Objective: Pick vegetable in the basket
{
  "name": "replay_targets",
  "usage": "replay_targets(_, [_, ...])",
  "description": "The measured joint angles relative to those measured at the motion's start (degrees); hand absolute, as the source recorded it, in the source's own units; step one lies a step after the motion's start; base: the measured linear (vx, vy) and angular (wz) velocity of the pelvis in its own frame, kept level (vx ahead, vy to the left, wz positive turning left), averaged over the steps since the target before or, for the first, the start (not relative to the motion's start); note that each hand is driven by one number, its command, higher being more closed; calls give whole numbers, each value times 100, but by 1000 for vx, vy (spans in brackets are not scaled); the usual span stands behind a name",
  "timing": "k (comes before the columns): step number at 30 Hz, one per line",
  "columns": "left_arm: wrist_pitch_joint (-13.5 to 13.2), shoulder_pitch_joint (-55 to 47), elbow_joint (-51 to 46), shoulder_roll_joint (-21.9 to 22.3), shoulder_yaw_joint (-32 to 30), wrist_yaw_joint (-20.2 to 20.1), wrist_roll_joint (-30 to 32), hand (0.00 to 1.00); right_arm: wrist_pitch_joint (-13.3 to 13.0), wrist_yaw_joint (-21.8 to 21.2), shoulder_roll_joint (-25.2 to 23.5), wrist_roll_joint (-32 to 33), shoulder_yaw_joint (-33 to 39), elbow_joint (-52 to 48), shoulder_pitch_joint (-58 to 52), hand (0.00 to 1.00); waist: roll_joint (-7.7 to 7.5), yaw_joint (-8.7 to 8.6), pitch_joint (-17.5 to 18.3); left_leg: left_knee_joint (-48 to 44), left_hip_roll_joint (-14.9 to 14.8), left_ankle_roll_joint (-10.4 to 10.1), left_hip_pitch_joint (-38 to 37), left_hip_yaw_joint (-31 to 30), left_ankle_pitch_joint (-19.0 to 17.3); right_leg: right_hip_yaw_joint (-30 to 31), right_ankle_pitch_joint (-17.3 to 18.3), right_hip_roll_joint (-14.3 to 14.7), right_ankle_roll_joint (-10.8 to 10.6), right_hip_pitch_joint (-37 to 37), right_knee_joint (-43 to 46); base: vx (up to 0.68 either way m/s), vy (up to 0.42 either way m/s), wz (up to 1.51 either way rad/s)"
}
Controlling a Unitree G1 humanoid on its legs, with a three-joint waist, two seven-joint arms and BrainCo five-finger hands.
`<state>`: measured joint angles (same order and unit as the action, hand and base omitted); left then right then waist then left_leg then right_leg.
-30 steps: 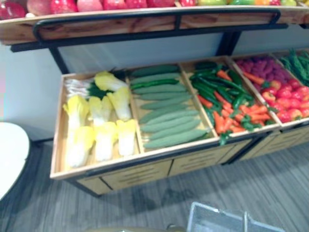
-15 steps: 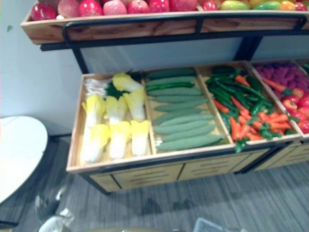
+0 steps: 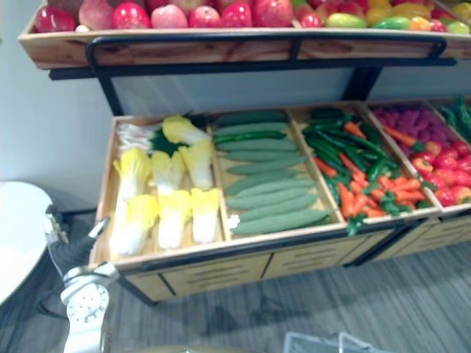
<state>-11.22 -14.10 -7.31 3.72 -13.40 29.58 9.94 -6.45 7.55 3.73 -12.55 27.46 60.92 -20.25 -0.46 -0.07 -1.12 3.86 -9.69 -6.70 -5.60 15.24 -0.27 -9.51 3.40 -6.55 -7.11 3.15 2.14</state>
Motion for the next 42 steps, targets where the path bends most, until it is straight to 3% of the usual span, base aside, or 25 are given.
replay_targets(10, [339, 558, 1117, -44, -503, 391, 20, 0, 18, 6, 73, -114, -377, -214, 37, 100, 66, -132, 83, 123, -89, -13, -158, 297, 12, 220, -133, 123, 31, 18, -229, 19, -10, -15])
replay_targets(22, [639, 855, 2040, -257, -717, 421, 24, 0, 20, 7, 91, -328, -565, -230, 123, 100, 44, -128, 64, 146, -32, -18, -56, 168, 30, 110, -173, 112, 29, -3, -352, -2, 0, 3])
replay_targets(34, [805, 1180, 2820, -506, -731, 431, 152, 0, 27, 5, 106, -336, -633, -151, 454, 100, -43, -129, -191, 152, 26, -15, 36, 11, 35, 26, -173, 112, 29, -15, -397, 12, -1, 5])
replay_targets(42, [905, 1200, 3134, -649, -714, 374, 269, 0, 20, -38, 270, -351, -776, -145, 543, 100, -18, -135, -258, 152, 41, -14, 31, 22, 34, 55, -174, 100, 31, -22, -392, 0, 0, 0])
